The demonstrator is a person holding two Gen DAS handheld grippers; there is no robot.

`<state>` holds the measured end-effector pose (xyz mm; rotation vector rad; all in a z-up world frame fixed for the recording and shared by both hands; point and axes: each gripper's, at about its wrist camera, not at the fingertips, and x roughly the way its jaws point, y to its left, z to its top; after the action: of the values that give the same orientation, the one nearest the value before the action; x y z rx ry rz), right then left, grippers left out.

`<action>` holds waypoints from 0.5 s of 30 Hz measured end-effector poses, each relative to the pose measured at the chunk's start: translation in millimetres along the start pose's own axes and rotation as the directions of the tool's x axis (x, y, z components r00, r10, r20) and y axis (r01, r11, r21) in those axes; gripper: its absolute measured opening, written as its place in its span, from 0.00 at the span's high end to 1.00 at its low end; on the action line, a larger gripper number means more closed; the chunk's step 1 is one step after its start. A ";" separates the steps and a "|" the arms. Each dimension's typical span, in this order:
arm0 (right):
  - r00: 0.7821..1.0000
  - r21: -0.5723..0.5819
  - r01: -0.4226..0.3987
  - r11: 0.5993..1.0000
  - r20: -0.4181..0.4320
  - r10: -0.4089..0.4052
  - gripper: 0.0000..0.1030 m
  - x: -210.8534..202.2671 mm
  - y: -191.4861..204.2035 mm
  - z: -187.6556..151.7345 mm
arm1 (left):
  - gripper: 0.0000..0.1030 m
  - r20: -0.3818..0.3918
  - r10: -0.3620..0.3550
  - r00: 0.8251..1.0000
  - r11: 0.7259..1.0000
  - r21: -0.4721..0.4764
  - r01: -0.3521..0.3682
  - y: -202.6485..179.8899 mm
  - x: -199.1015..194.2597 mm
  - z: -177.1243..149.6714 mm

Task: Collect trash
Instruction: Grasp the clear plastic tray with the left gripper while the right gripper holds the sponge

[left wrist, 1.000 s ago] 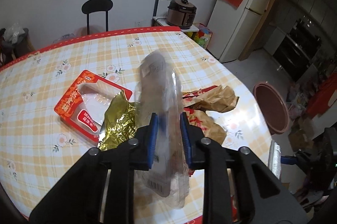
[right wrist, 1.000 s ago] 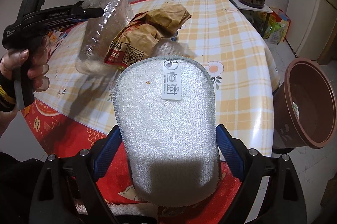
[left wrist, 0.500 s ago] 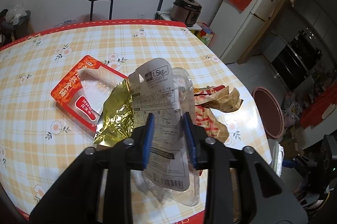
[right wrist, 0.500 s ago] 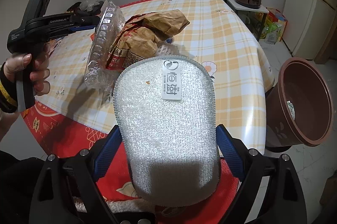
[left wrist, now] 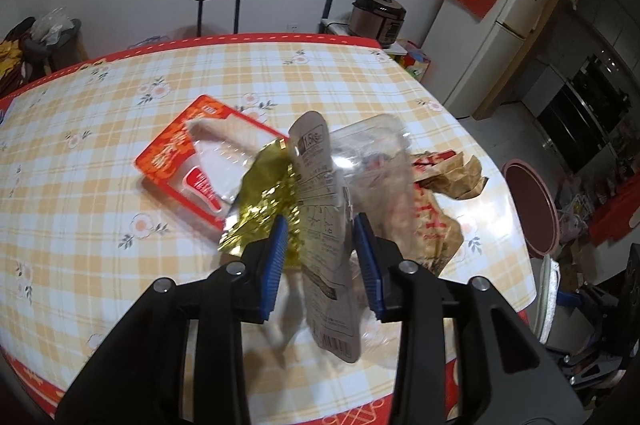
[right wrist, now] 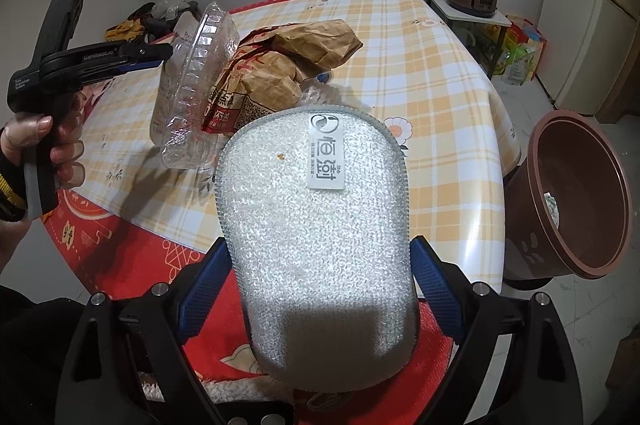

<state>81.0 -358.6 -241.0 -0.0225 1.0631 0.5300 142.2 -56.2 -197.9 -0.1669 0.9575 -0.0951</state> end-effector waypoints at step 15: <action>1.000 -0.006 0.015 1.000 -0.011 -0.015 0.15 -0.4 4.9 -1.1 | 0.70 -0.109 -0.068 0.992 0.992 -0.112 0.056 37.7 25.6 -38.5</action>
<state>77.8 -354.7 -240.1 -0.0381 1.0719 0.5200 125.5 -27.0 -247.1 -0.2940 1.0704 -0.1107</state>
